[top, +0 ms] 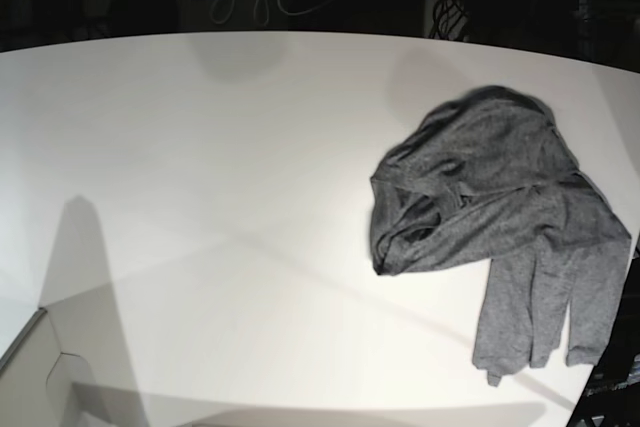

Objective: Layout the t-shirt on the table in an organized manner, then fold the t-shirt properly

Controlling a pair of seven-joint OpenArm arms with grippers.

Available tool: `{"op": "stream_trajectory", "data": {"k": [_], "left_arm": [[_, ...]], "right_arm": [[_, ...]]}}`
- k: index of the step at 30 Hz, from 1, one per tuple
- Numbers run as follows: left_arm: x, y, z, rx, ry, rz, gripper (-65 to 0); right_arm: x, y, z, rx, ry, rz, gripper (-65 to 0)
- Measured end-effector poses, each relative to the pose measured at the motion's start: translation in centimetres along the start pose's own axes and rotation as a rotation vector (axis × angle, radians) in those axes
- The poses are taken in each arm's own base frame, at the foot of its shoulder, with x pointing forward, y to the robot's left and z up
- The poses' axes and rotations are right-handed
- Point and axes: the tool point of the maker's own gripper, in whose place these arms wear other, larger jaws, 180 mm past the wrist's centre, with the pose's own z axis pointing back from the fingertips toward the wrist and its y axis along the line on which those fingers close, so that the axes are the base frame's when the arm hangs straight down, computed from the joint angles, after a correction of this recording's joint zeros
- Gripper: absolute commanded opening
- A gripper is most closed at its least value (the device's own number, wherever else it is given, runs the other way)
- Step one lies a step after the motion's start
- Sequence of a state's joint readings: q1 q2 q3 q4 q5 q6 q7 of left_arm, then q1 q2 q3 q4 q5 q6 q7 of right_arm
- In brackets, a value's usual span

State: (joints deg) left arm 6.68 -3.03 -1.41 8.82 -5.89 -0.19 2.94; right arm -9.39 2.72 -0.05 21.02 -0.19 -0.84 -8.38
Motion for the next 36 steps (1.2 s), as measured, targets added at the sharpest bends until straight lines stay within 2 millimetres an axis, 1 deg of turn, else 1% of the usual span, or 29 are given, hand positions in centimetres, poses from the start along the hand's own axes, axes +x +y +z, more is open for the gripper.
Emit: {"op": "stream_trajectory", "data": {"k": [4, 7, 13, 19, 21, 24, 26, 28, 29, 31, 33, 34, 36], "left_arm": [[2.0, -0.3, 0.2, -0.008, -0.060, 0.000, -65.0], [2.9, -0.4, 0.2, -0.010, -0.076, 0.000, -65.0], [1.8, -0.3, 0.2, -0.009, -0.053, -0.001, -65.0], [2.1, -0.2, 0.2, -0.008, -0.065, -0.001, -65.0], [1.5, 0.3, 0.3, -0.001, -0.071, -0.001, -65.0], [-0.4, 1.9, 0.8, 0.019, -0.069, -0.011, -65.0], [-1.8, 2.2, 1.2, 0.021, -0.066, -0.016, -65.0], [-3.3, 2.5, 1.9, 0.015, -0.065, -0.022, -65.0], [-3.6, 2.7, 2.4, 0.016, -0.077, -0.027, -65.0], [-3.7, 2.9, 3.4, 0.015, -0.116, -0.039, -65.0], [-3.4, 2.5, 4.6, 0.002, -0.162, -0.045, -65.0], [-3.1, 2.4, 5.3, -0.007, -0.187, -0.054, -65.0], [-2.4, 2.4, 6.8, -0.017, -0.220, -0.071, -65.0]], "right_arm": [[0.0, -0.2, 0.0, -0.002, -0.001, 0.001, -65.0], [0.0, -0.8, 0.0, -0.009, 0.000, 0.003, -65.0], [0.0, -0.9, 0.0, -0.011, 0.000, 0.003, -65.0], [0.2, -0.8, 0.0, -0.010, -0.017, 0.004, -65.0], [-0.4, -0.8, 0.1, -0.009, -0.010, 0.005, -65.0], [-1.0, -1.0, 0.7, -0.011, -0.031, 0.010, -65.0], [-0.9, -1.5, 1.6, -0.015, -0.080, 0.016, -65.0], [-1.4, -1.8, 2.9, -0.018, -0.114, 0.026, -65.0], [-1.5, -1.9, 3.7, -0.019, -0.141, 0.031, -65.0], [-1.0, -2.3, 5.6, -0.022, -0.203, 0.045, -65.0], [-0.1, -2.9, 7.7, -0.031, -0.257, 0.063, -65.0], [0.5, -3.1, 9.0, -0.034, -0.287, 0.070, -65.0], [2.4, -3.1, 11.6, -0.033, -0.348, 0.083, -65.0]]}}
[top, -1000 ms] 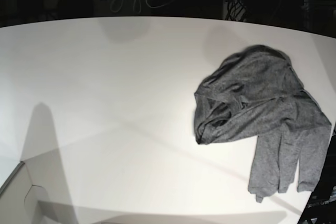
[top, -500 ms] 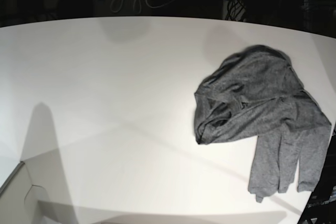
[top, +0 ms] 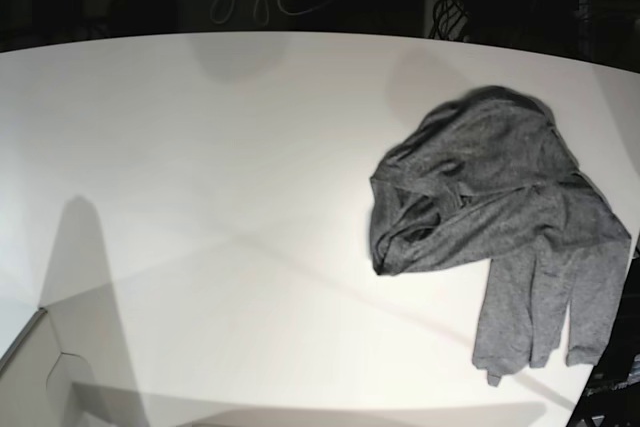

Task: Layout the t-shirt on the table in an organized manner, then fold the t-shirt properly
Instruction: 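Reach the right gripper to the grey t-shirt heap and grasp cloth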

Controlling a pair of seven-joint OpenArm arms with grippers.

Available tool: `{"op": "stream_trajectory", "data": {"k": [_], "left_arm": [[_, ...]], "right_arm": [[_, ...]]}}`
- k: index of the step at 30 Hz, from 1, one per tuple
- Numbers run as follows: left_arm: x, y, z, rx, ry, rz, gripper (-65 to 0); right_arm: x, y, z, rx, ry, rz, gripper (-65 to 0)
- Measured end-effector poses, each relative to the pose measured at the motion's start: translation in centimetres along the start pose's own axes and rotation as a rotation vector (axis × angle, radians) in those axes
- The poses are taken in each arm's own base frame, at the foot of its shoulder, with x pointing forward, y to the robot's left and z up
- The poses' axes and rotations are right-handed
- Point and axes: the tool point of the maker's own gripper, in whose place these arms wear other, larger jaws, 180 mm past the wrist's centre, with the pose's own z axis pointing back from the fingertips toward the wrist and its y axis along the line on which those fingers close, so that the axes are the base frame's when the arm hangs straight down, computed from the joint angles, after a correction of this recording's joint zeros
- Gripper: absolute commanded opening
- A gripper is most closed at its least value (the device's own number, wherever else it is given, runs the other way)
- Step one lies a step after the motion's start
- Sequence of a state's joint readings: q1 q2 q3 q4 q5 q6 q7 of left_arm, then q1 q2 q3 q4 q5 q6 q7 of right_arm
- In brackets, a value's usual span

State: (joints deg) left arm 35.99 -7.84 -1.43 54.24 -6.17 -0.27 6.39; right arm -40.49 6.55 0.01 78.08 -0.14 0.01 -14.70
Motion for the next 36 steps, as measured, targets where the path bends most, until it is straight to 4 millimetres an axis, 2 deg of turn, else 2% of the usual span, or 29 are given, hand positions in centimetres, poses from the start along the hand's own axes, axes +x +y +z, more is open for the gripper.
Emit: {"op": "stream_trajectory", "data": {"k": [3, 7, 10, 12, 14, 17, 20, 24, 26, 29, 32, 35, 36], "left_arm": [[1.5, 0.1, 2.3, 0.001, -0.041, -0.012, -65.0], [5.9, -1.4, 5.1, -0.047, -0.158, -0.015, -65.0], [8.9, -0.2, 7.2, -0.011, -0.229, 0.019, -65.0], [9.9, 0.4, 8.4, 0.008, -0.255, 0.039, -65.0], [11.0, 1.2, 9.3, 0.029, -0.276, 0.060, -65.0], [13.0, 2.8, 10.5, 0.073, -0.319, 0.089, -65.0], [14.4, 3.0, 11.9, 0.084, -0.330, 0.125, -65.0], [16.4, 4.3, 14.2, 0.130, -0.387, 0.155, -65.0], [17.4, 4.4, 15.0, 0.136, -0.425, 0.168, -65.0], [18.4, 4.9, 15.8, 0.150, -0.458, 0.167, -65.0], [18.5, 4.8, 15.9, 0.147, -0.460, 0.172, -65.0], [19.3, 5.0, 16.0, 0.152, -0.481, 0.178, -65.0], [19.8, 5.2, 16.0, 0.157, -0.493, 0.180, -65.0]], "right_arm": [[4.4, -1.1, 2.4, -0.023, -0.086, -0.012, -65.0], [10.9, -3.8, 5.5, -0.092, -0.226, -0.025, -65.0], [14.1, -3.6, 7.7, -0.087, -0.307, -0.028, -65.0], [16.9, -3.5, 9.1, -0.086, -0.392, -0.026, -65.0], [19.3, -3.2, 9.5, -0.080, -0.455, -0.032, -65.0], [21.4, -1.3, 9.4, -0.034, -0.498, -0.042, -65.0], [22.6, 0.3, 9.3, 0.006, -0.500, -0.025, -65.0], [25.5, 4.2, 9.5, 0.104, -0.530, 0.015, -65.0], [27.1, 5.9, 10.0, 0.144, -0.561, 0.041, -65.0], [29.0, 8.9, 10.8, 0.216, -0.585, 0.085, -65.0], [31.1, 11.5, 11.8, 0.271, -0.606, 0.104, -65.0], [33.3, 12.9, 12.6, 0.300, -0.622, 0.100, -64.5], [34.0, 13.3, 12.7, 0.303, -0.627, 0.100, -62.6]]}}
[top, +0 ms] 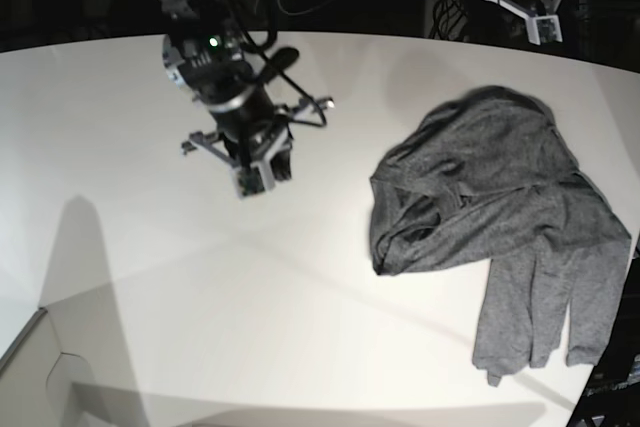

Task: Layout the t-shirt on the table in an organized manner, then fold the t-shirt properly
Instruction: 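Reach the right gripper to the grey t-shirt heap and grasp cloth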

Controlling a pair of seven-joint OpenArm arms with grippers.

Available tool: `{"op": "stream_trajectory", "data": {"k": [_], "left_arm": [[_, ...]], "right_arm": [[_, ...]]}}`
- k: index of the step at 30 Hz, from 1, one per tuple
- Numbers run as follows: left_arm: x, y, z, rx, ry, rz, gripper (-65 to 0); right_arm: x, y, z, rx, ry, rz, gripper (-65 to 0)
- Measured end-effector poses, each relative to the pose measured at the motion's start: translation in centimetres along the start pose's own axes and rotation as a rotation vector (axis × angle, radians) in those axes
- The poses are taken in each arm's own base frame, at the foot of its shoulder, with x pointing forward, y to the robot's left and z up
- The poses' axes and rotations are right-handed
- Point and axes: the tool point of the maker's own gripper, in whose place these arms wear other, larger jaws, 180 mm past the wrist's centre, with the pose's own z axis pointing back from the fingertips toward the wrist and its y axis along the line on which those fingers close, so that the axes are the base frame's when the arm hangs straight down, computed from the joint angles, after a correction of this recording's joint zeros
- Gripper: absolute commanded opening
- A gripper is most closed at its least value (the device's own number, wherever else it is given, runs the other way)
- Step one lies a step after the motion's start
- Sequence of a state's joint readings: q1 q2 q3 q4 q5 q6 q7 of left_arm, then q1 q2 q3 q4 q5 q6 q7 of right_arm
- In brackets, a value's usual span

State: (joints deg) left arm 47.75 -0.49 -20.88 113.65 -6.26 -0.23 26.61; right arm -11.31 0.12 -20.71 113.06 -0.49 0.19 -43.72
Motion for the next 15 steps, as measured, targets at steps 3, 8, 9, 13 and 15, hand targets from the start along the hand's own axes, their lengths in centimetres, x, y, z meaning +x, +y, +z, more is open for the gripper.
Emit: {"op": "stream_trajectory", "data": {"k": [3, 8, 9, 13, 15], "left_arm": [[0.3, -0.2, -0.4, -0.003, 0.021, 0.010, -65.0], [0.4, 1.5, -1.3, -0.002, 0.108, 0.156, -65.0], [0.6, 2.2, -1.3, 0.011, 0.109, 0.181, -65.0], [0.8, 4.8, -0.9, 0.041, 0.122, 0.265, -65.0], [1.4, 5.2, -0.6, -0.003, 0.096, 0.245, -65.0]], "right_arm": [[1.3, 1.6, -1.9, 0.036, 0.003, 0.004, -54.2], [1.5, 4.8, -6.2, 0.105, 0.063, 0.044, -40.2], [1.5, 5.2, -7.2, 0.113, 0.077, 0.056, -38.2], [3.4, 6.1, -10.8, 0.125, 0.037, 0.083, -34.2], [3.3, 5.8, -12.1, 0.117, 0.038, 0.100, -34.1]]}}
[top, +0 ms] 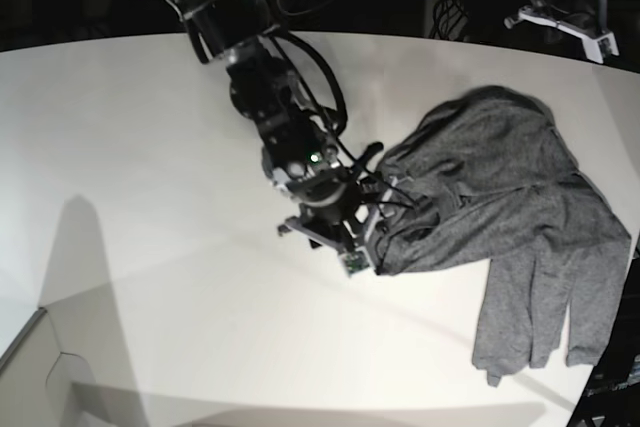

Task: Layout the t-shirt on the table in an organized manner, then fold the t-shirt properly
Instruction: 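Reach the right gripper to the grey t-shirt heap and grasp cloth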

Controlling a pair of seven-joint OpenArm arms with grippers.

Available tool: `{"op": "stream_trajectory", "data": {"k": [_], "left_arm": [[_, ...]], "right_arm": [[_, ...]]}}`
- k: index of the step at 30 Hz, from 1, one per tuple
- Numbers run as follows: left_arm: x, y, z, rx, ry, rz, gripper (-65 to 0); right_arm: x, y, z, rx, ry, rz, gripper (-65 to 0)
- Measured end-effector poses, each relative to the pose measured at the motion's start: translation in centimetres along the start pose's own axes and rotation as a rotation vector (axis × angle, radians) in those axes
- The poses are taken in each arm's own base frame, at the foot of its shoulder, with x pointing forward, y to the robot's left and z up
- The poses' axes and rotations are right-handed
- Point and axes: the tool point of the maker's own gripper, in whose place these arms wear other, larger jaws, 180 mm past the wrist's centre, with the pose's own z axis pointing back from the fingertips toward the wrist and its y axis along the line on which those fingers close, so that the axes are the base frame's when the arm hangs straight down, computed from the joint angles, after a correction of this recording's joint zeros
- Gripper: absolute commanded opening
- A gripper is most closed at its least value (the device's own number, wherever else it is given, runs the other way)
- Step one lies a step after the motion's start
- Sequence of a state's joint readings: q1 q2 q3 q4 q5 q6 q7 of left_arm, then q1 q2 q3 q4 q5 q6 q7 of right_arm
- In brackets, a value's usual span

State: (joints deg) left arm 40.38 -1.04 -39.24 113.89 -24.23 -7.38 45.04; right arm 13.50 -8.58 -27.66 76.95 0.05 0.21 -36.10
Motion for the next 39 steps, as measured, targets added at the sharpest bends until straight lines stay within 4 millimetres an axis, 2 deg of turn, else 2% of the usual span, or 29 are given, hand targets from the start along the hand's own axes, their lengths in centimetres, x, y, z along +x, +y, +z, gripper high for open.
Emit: {"op": "stream_trajectory", "data": {"k": [3, 7, 12, 17, 25, 28, 32, 36, 39], "left_arm": [[0.4, 0.5, 0.5, -0.029, -0.007, -0.031, -65.0], [1.1, 1.9, 0.9, -0.007, -0.018, -0.034, -65.0], [1.7, 3.2, 1.1, 0.024, -0.019, -0.019, -65.0], [2.4, 3.3, 1.0, 0.027, -0.033, -0.012, -65.0], [2.3, 3.7, 1.1, 0.037, -0.031, -0.009, -65.0], [2.3, 3.7, 1.1, 0.037, -0.031, -0.009, -65.0], [2.3, 3.7, 1.1, 0.037, -0.031, -0.009, -65.0], [2.2, 3.7, 1.2, 0.039, -0.027, -0.010, -65.0], [2.0, 3.9, 1.3, 0.042, -0.022, -0.009, -65.0]], "right_arm": [[-1.5, -1.0, -1.8, -0.017, 0.049, 0.021, -34.0], [-1.6, -2.1, -3.4, -0.033, 0.052, 0.043, -34.0], [-2.4, -2.5, -4.0, -0.039, 0.080, 0.046, -34.0], [-2.5, -1.6, -4.0, 0.007, 0.084, -0.034, -33.8], [-2.2, 0.2, -3.9, 0.097, 0.083, -0.178, -33.5], [-2.3, 0.8, -3.9, 0.109, 0.086, -0.162, -33.5], [-2.2, 2.5, -3.8, 0.140, 0.077, -0.115, -33.5], [-0.5, 2.1, -3.9, 0.132, -0.009, -0.120, -33.8], [-0.5, 2.0, -4.0, 0.129, -0.013, -0.124, -34.0]]}}
